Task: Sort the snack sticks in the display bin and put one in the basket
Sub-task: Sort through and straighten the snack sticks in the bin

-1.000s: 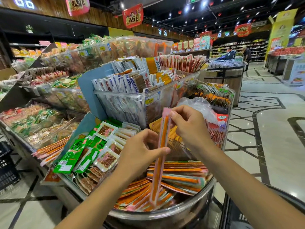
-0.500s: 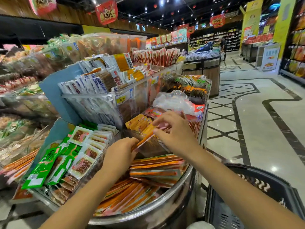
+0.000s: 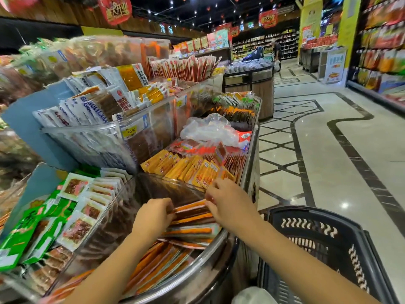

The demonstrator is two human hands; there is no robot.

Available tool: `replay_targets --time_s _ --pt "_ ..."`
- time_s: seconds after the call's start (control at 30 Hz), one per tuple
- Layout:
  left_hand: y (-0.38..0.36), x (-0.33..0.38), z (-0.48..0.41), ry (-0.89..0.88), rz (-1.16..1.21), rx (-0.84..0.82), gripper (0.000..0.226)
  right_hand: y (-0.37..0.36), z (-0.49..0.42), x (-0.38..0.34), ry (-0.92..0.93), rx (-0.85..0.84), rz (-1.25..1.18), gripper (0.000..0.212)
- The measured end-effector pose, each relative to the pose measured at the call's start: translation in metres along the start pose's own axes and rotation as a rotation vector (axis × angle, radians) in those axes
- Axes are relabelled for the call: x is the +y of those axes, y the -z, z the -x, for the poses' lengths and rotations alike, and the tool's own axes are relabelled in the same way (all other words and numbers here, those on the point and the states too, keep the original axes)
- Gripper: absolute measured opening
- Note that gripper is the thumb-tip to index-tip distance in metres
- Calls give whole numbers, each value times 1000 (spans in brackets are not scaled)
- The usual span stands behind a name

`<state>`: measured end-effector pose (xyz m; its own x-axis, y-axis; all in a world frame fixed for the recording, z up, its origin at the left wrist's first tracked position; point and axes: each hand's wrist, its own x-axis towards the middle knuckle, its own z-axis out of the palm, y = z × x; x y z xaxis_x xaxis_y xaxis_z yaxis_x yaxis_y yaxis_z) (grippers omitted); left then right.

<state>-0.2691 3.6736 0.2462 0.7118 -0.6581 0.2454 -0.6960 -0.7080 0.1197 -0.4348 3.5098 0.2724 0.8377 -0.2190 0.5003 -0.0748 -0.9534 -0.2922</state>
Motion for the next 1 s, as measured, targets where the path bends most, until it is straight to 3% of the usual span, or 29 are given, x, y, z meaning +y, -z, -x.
replay_targets --time_s 0.2,0.37,0.67,1.0 --pt "0 -16 2 -62 128 -93 14 -5 -1 -5 2 42 207 27" --pt "0 -22 7 -93 126 -162 33 -7 -3 -8 -18 -3 265 28" --pt "9 -29 17 -125 188 -114 38 -9 -7 -22 -22 -18 356 30" --pt "84 -86 36 -163 188 326 23 -29 -30 -82 107 -114 168 26"
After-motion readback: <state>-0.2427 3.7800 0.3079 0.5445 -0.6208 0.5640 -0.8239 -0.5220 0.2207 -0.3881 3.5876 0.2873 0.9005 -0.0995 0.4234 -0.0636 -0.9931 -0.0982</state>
